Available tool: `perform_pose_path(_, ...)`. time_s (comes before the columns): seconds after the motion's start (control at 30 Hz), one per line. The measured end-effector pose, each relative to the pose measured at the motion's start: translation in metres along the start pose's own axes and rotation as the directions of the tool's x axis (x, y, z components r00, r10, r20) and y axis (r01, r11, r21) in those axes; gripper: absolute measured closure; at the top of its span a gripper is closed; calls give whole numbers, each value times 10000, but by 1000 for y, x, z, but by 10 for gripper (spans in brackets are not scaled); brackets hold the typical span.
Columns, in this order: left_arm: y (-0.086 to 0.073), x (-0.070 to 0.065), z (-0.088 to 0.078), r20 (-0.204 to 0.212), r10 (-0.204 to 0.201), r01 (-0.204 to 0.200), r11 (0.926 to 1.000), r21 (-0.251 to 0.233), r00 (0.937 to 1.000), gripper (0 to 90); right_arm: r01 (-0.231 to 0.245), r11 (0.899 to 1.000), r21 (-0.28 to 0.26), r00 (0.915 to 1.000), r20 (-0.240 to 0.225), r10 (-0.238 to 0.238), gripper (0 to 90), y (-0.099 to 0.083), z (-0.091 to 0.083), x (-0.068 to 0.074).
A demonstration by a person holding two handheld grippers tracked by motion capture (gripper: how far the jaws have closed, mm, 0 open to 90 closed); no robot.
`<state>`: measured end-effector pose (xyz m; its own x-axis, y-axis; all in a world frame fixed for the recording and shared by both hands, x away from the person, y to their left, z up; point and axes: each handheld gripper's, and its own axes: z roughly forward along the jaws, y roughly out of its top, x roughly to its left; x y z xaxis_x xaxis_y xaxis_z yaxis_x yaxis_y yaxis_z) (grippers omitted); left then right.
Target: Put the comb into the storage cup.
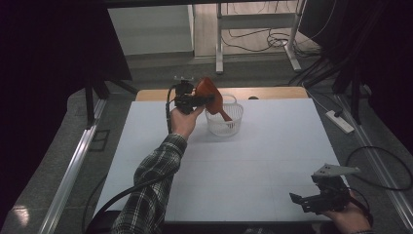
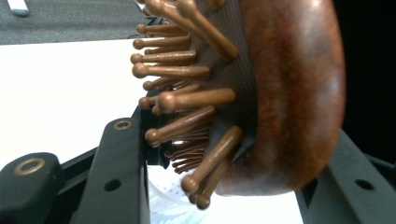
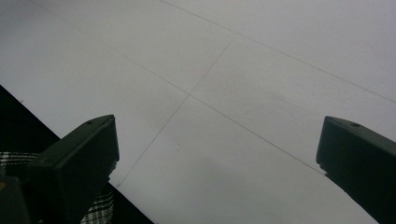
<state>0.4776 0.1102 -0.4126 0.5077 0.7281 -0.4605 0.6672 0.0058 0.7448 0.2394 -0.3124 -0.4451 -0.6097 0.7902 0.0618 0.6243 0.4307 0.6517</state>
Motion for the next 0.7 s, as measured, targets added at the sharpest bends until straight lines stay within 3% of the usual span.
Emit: perform_pose_path(0.7, -12, 3, 13, -30, -293, 294, 9995, 127, 9996, 526, -4, 10000, 62, 10000, -13, 4, 0, 0, 1, 0)
